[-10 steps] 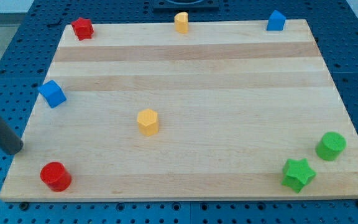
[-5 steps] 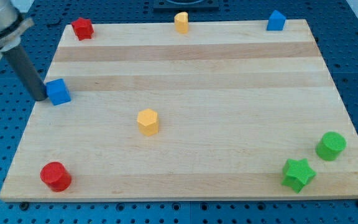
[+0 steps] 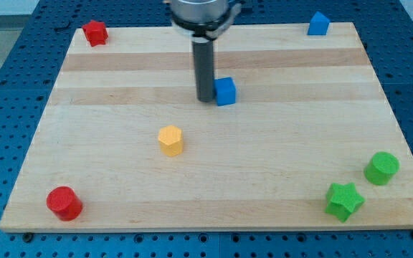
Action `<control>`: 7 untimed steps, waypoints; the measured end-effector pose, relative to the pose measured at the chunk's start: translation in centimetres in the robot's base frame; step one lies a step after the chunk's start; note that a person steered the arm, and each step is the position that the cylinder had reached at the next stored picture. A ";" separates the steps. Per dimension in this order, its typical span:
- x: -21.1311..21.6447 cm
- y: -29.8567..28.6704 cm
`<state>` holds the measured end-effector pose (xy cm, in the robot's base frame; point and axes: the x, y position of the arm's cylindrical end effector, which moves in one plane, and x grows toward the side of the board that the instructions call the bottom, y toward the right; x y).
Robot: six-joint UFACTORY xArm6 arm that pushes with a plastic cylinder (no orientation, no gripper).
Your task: Push the blue cube towards the center right
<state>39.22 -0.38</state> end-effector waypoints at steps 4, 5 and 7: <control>-3.2 6.4; -3.2 9.7; -4.3 6.6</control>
<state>34.95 6.19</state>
